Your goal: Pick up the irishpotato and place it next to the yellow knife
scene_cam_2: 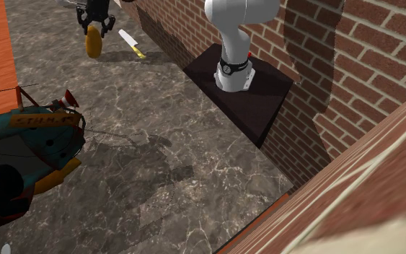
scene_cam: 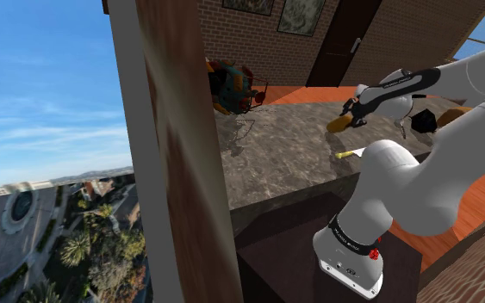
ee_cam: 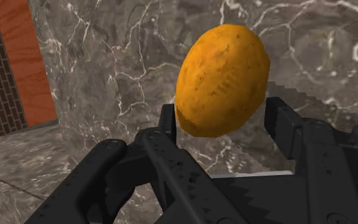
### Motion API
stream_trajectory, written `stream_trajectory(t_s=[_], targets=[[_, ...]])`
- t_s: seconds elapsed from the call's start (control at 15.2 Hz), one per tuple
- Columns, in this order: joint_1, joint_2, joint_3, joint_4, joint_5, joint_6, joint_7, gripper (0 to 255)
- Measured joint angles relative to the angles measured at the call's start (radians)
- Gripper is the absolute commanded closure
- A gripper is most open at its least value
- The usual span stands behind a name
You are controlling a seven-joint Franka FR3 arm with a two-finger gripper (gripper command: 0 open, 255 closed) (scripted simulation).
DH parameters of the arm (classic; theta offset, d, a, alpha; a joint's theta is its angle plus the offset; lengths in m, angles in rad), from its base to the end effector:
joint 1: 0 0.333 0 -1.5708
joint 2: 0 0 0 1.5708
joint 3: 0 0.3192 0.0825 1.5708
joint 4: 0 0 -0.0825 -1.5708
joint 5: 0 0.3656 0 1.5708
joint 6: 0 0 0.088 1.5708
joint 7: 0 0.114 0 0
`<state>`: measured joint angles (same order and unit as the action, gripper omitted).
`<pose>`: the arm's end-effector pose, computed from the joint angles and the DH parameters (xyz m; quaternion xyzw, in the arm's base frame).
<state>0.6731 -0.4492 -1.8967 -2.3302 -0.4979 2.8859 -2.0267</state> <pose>0.1941 -0.5041 0.3345 0.8157 0.5198 0.0766 0.2420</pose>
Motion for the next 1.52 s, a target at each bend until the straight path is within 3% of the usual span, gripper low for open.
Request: stream_trajectory(t_s=[0.59, 1.06, 1.12, 1.52], targets=[[0.197, -0.026, -0.235, 0.0, -0.077, 0.116, 0.048, 255], [0.222, -0.035, -0.262, 0.003, -0.084, 0.136, 0.048, 255], [0.221, -0.034, -0.26, 0.003, -0.083, 0.135, 0.048, 0], [0.234, -0.039, -0.273, -0.002, -0.085, 0.123, 0.051, 0]])
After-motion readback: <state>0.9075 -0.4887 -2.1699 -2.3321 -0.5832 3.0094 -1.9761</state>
